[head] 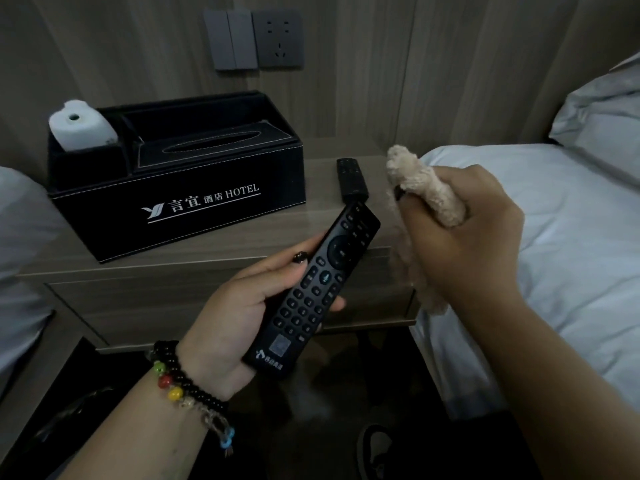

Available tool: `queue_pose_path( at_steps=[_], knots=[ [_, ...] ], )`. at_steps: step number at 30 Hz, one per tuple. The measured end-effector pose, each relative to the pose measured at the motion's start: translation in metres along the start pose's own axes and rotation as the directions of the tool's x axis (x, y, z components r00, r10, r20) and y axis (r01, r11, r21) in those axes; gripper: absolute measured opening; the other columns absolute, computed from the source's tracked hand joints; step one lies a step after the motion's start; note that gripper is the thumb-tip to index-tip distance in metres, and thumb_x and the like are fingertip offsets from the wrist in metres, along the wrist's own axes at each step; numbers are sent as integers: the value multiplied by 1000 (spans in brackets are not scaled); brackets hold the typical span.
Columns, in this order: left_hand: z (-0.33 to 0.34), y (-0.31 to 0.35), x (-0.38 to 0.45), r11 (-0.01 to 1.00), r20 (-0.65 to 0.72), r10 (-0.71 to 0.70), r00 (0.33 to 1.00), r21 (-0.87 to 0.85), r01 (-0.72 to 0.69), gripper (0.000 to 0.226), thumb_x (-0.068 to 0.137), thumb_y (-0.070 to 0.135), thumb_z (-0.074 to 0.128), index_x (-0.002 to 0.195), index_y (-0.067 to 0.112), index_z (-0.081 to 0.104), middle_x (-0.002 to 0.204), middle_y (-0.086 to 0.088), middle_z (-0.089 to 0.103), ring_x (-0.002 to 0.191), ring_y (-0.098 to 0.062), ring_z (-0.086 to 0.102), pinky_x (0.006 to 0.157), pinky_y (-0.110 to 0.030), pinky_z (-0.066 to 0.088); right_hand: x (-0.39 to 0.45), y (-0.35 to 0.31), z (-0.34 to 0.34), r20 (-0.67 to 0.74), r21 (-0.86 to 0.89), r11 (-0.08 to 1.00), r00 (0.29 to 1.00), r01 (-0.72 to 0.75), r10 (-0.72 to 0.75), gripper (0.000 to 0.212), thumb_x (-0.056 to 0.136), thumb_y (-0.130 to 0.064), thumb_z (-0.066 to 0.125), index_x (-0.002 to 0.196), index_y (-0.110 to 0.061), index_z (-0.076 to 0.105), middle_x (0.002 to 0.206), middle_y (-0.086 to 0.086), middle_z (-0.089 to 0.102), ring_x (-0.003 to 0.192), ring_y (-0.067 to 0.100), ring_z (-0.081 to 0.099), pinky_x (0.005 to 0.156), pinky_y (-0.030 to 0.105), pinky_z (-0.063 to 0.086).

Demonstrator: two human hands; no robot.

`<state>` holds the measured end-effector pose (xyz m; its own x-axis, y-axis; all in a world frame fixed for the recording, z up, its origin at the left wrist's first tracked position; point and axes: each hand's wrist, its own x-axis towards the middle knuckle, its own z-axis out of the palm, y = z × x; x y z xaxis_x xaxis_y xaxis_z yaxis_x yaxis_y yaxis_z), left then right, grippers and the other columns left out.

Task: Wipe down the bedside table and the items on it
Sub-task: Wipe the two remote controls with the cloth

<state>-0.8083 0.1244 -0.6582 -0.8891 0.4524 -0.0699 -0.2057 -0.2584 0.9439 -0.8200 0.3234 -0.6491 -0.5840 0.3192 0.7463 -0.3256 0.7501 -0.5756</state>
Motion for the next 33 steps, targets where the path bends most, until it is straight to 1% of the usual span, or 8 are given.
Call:
queue_pose_path(
  at_steps=[3,6,11,16,21,24,28,33],
  knots=[
    [2,0,0,999,5,-13,1000,-29,14,35,81,17,51,108,24,73,107,-8,73,76,-23,71,59,-23,55,-9,-10,1,67,80,995,996,52,-57,7,85,-26,65,87,-21,70,74,-6,58,69,6,55,64,13,42],
    [4,-1,1,999,-7,-34,999,-20,34,39,80,17,50,111,22,72,107,-9,72,74,-23,71,57,-24,56,-7,-2,6,151,-14,999,988,37,-35,6,85,-27,65,79,-27,67,73,-5,56,66,6,53,59,7,35],
    [6,0,-1,1000,-29,-22,999,-12,22,37,77,19,50,105,26,74,103,-8,74,75,-23,71,59,-25,54,-9,-10,3,22,104,993,998,50,-52,15,84,-25,66,95,-17,72,80,-3,59,73,5,56,66,4,37],
    [8,-1,0,999,-52,-37,998,23,38,38,77,18,51,109,24,71,102,-8,74,72,-23,71,57,-24,54,-9,-5,8,133,59,998,991,8,-16,10,83,-23,67,92,-25,72,81,-2,62,76,7,56,63,5,38],
    [6,1,0,992,-67,-13,998,127,21,34,75,20,53,100,28,75,99,-7,75,74,-22,71,60,-22,56,-14,-12,10,121,111,994,992,24,-37,14,81,-19,70,94,-23,72,81,-2,62,76,6,57,65,5,39],
    [3,4,-1,996,-75,1,997,86,5,37,75,20,53,105,24,73,102,-9,74,74,-23,70,59,-22,55,-13,-11,9,158,165,983,986,-81,55,14,81,-19,68,80,-33,67,80,-5,64,76,6,59,64,10,43],
    [-2,6,-1,999,-112,24,993,36,-20,40,75,21,52,111,23,70,104,-8,73,76,-24,70,66,-30,52,-12,-8,12,240,203,940,945,-274,224,8,81,-19,68,73,-22,69,76,-4,67,74,8,62,68,26,51],
    [6,1,-1,999,-66,-22,998,23,24,41,74,20,51,112,19,68,101,-8,74,71,-21,70,53,-21,52,-15,-15,12,163,222,958,975,-183,149,17,81,-16,69,77,-32,65,81,-5,65,76,5,60,65,11,44]
  ],
)
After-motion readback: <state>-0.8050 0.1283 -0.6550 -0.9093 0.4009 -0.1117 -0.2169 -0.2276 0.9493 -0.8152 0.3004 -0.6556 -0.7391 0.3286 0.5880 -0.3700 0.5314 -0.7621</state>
